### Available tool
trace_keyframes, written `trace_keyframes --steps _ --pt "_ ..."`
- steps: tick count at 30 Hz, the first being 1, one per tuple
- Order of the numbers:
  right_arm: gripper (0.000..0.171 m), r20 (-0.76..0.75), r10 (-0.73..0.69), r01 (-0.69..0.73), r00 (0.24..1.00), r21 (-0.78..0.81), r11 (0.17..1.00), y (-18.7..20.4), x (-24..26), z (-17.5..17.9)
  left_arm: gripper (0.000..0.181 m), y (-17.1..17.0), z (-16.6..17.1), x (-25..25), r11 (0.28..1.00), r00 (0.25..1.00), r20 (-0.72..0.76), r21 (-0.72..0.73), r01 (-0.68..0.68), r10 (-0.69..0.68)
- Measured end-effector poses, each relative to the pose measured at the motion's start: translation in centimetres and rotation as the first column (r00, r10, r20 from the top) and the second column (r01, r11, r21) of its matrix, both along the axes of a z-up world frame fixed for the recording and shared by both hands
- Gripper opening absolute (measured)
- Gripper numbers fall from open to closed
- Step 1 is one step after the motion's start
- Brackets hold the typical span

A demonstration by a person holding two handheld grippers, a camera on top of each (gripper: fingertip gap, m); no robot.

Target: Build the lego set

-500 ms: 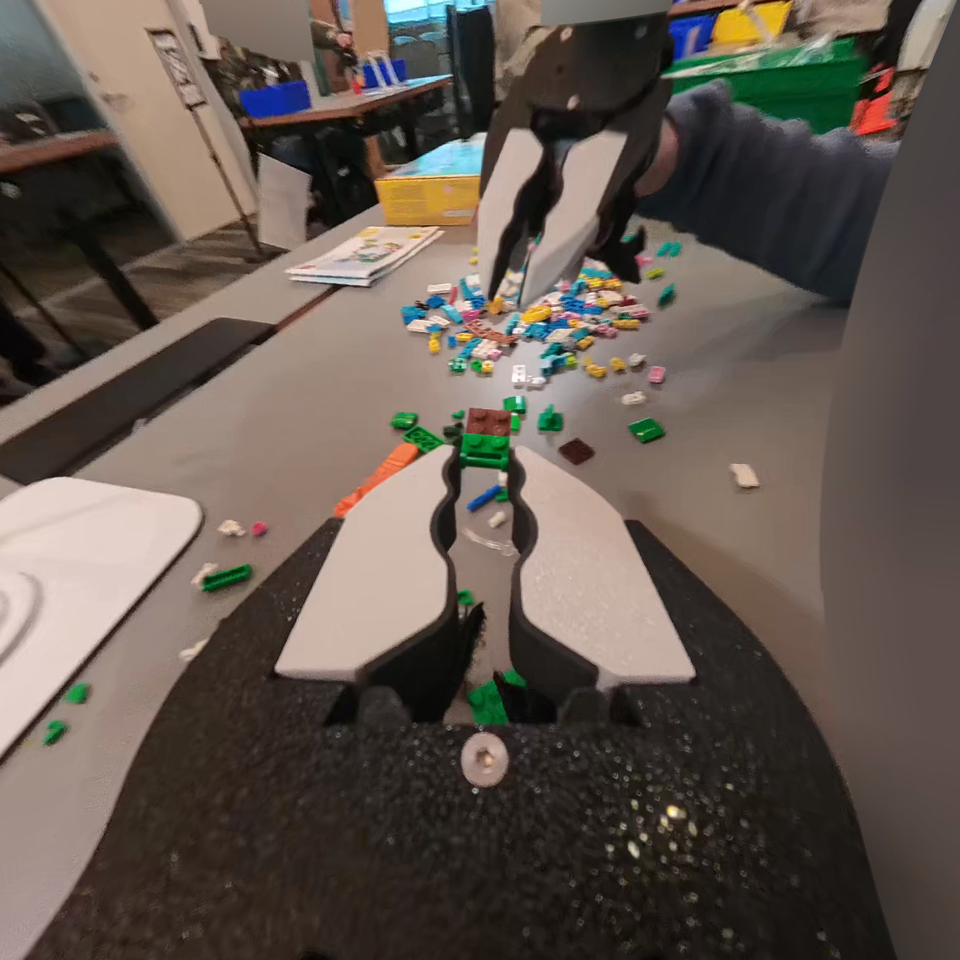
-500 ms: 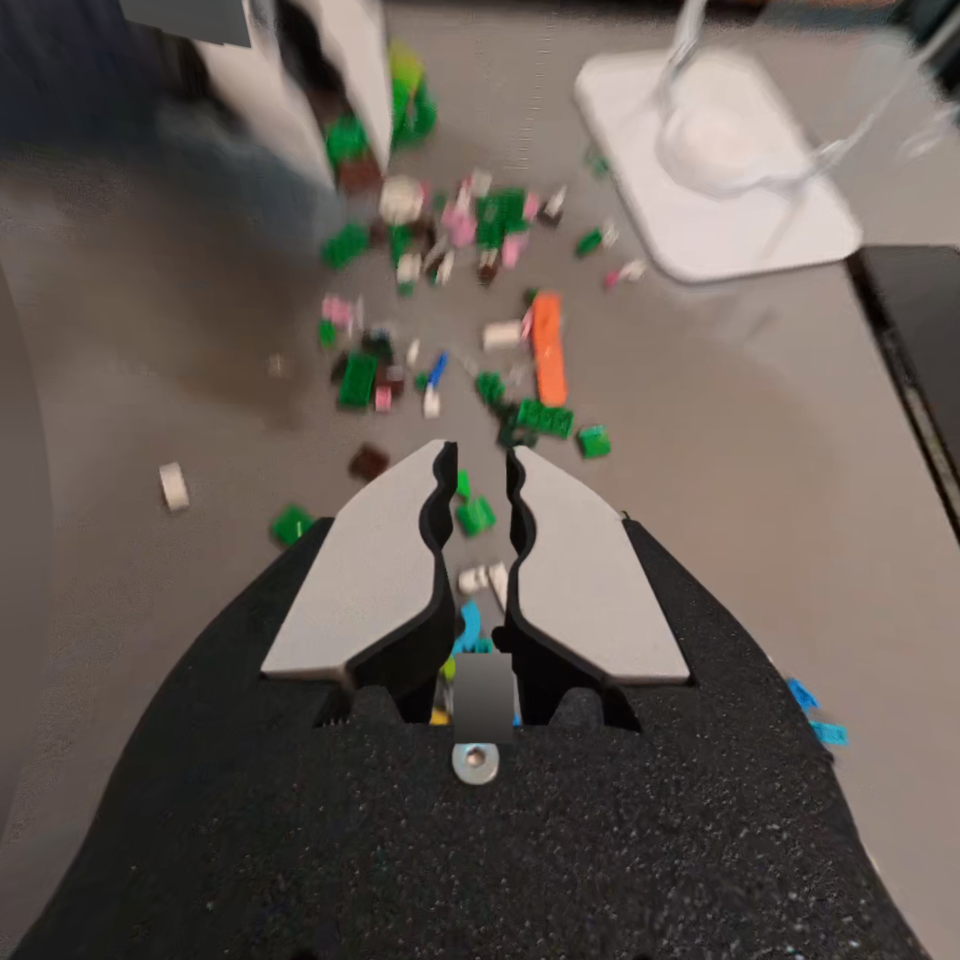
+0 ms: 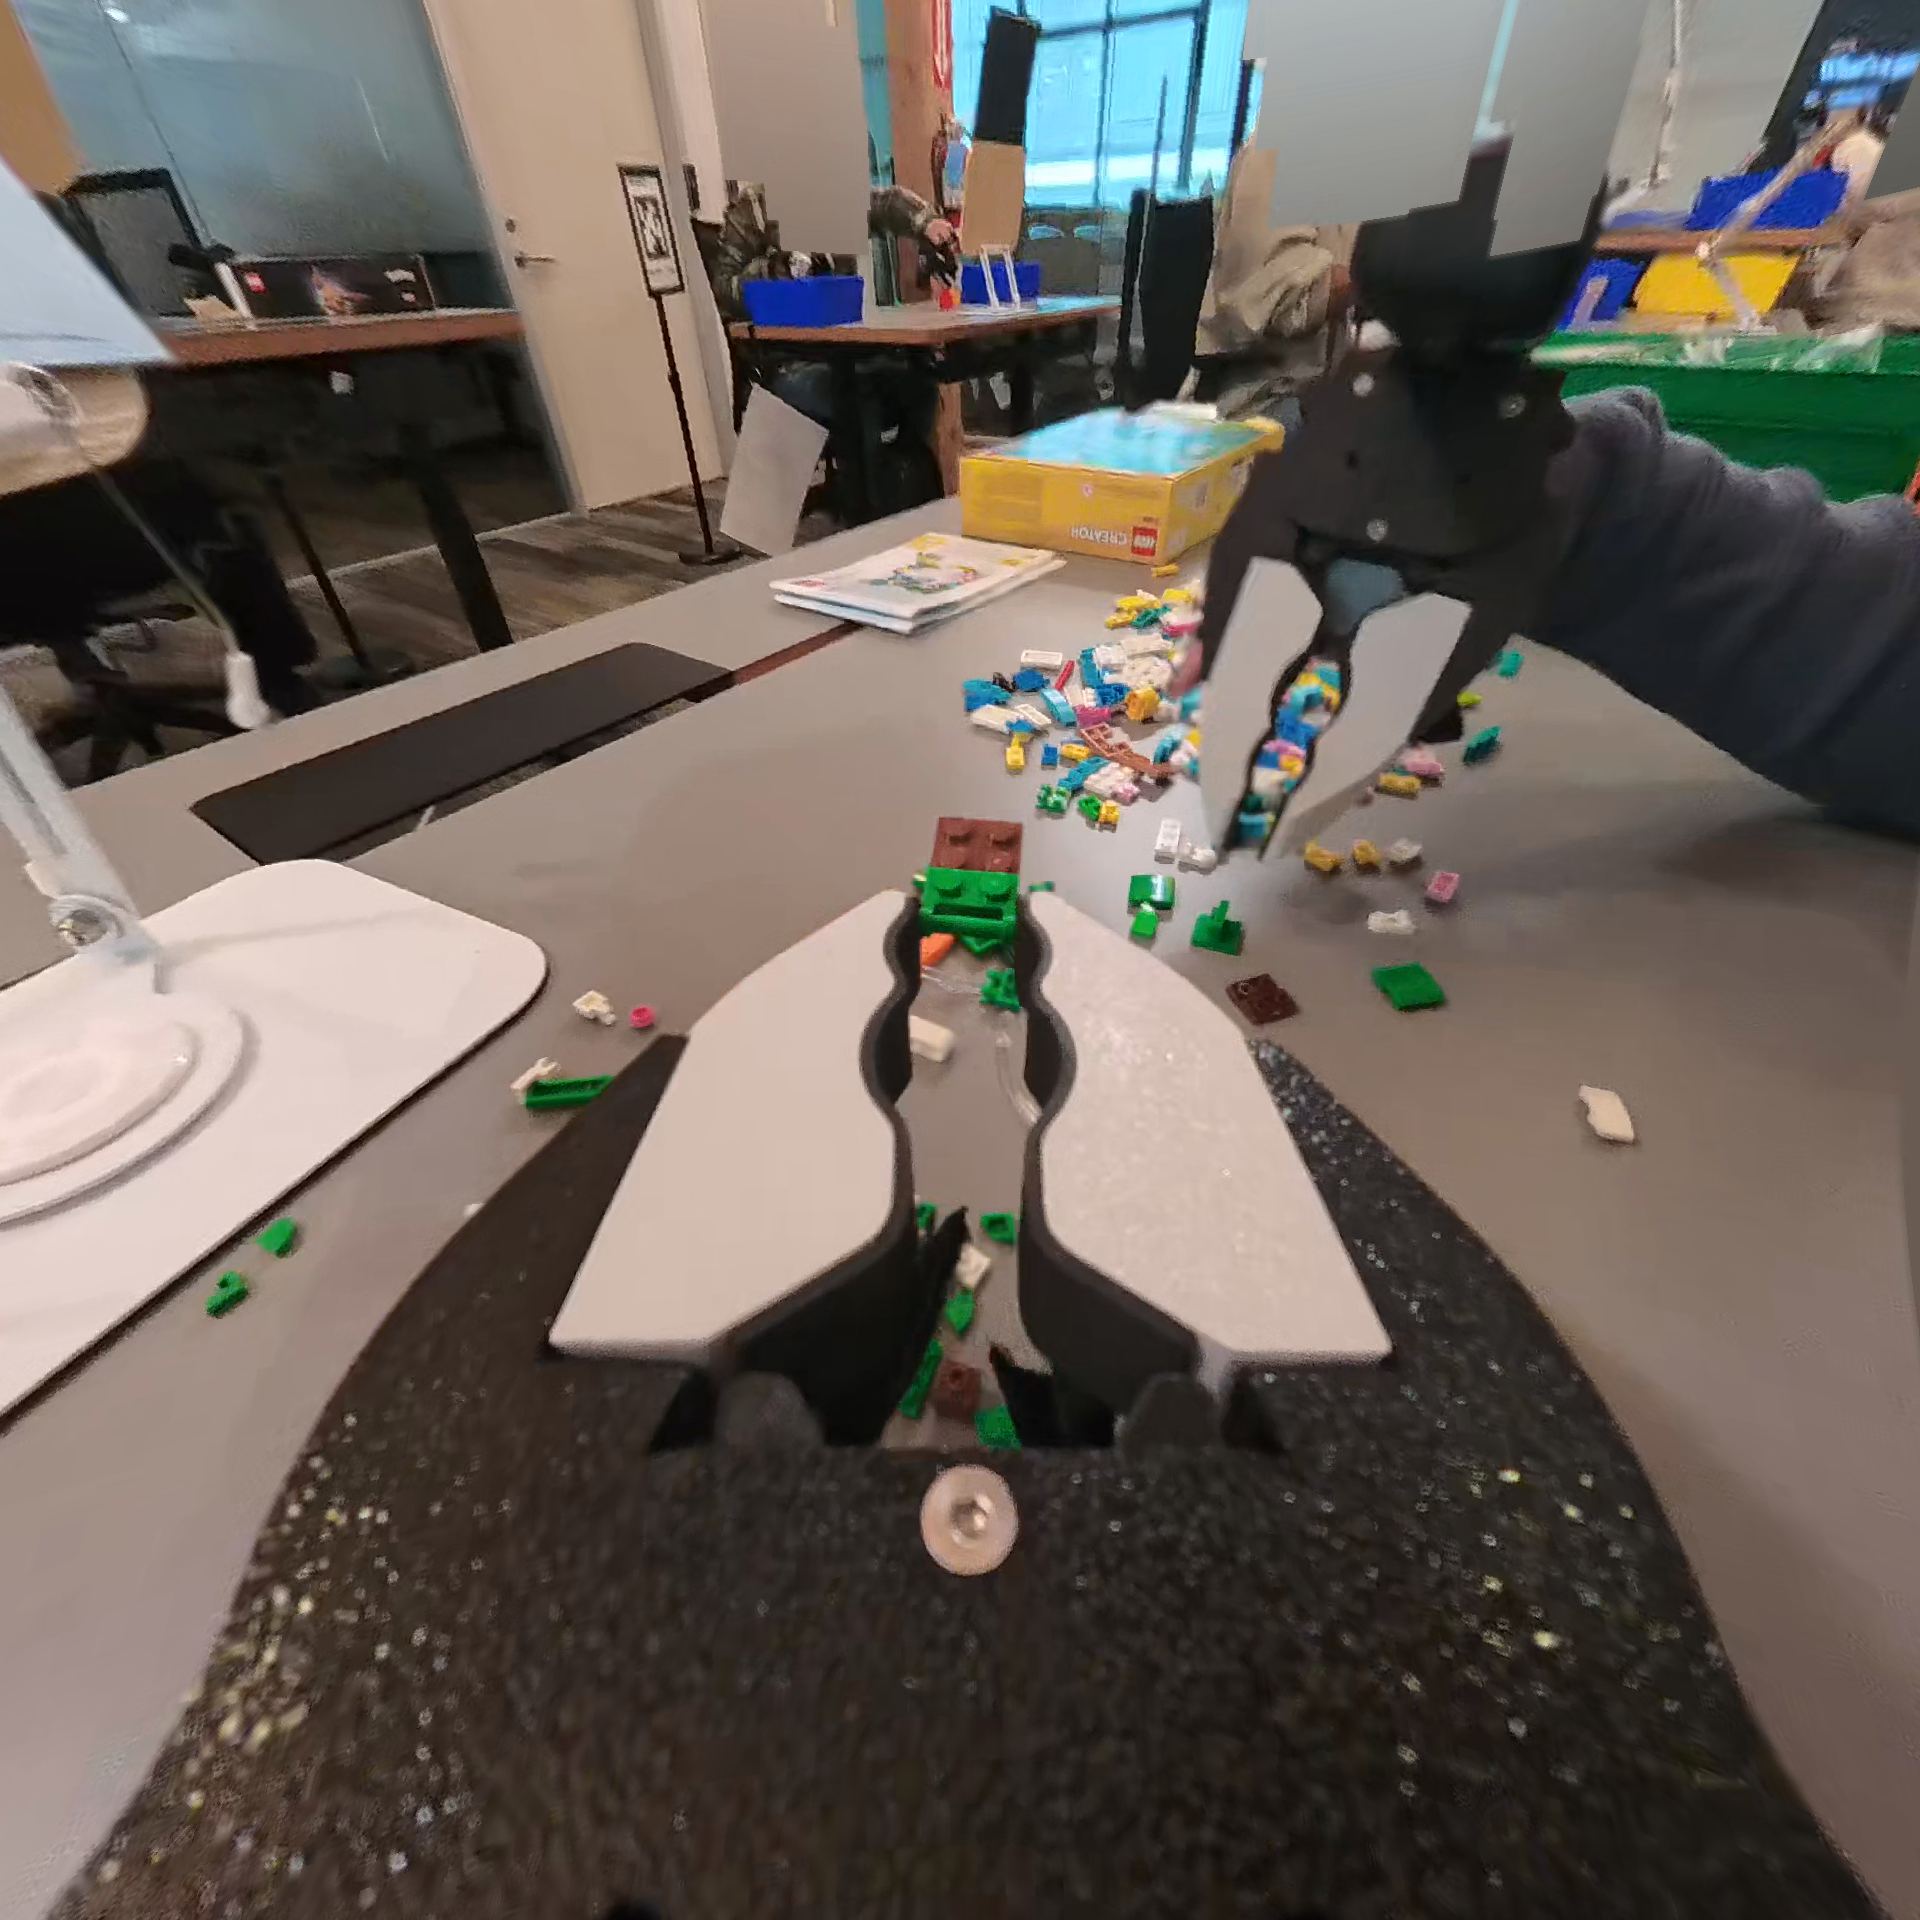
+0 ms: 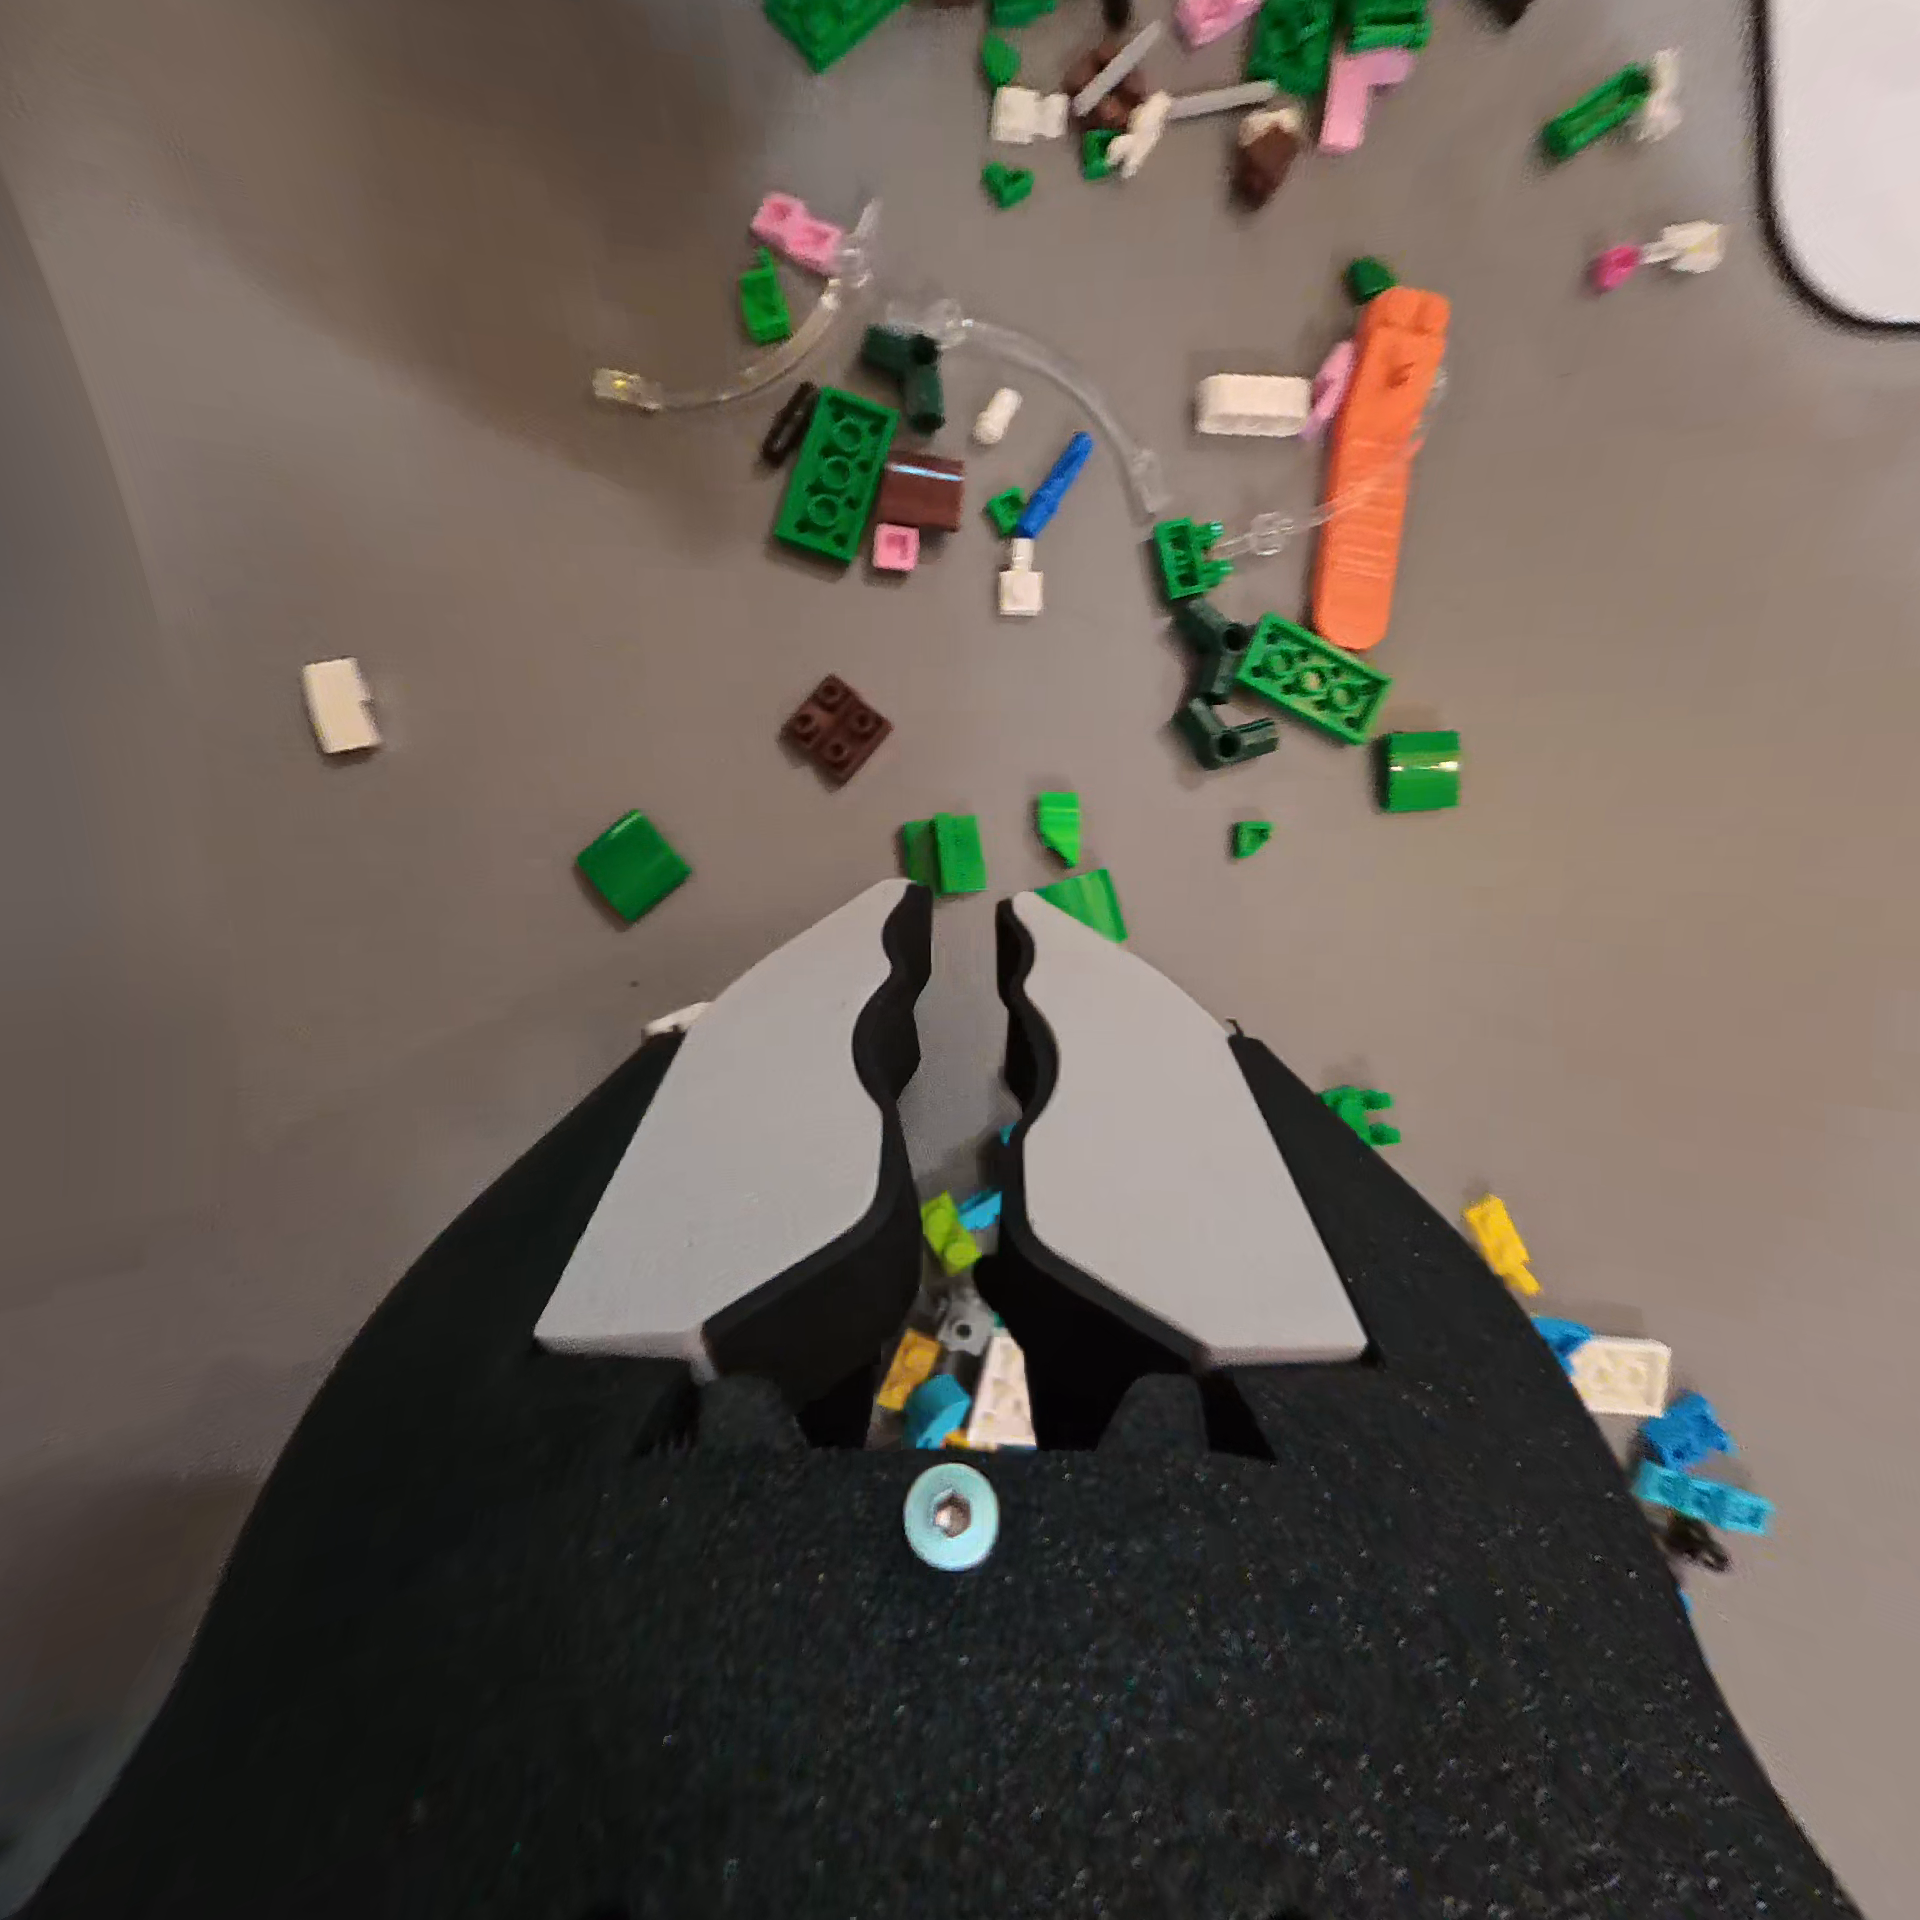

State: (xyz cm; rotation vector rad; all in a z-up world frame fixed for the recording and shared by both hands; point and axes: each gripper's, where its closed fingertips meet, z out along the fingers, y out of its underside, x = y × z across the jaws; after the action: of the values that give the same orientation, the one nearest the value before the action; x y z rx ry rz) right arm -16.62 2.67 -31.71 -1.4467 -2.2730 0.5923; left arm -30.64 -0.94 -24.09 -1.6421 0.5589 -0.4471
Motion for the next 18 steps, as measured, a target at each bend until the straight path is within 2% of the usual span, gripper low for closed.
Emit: trace_keyframes --steps 6,12,18 --pt "0.012 -0.012 -0.053 0.054 0.999 0.065 0.996 1.8 -0.3 -0.9 0.016 -0.2 -1.9 1.8 0.999 0.986 -0.160 -0.020 0.047 -0.049" --pt "0.011 0.042 -0.039 0.040 0.998 -0.015 0.999 1.2 0.7 -1.2 0.016 -0.1 -1.7 1.4 1.000 0.988 -0.148 0.001 0.030 -0.030" --pt "0.013 0.017 -0.069 0.068 0.997 0.033 0.997 2.1 0.5 -1.0 0.016 -0.3 -2.3 2.0 0.994 0.991 -0.098 -0.054 0.091 -0.096"
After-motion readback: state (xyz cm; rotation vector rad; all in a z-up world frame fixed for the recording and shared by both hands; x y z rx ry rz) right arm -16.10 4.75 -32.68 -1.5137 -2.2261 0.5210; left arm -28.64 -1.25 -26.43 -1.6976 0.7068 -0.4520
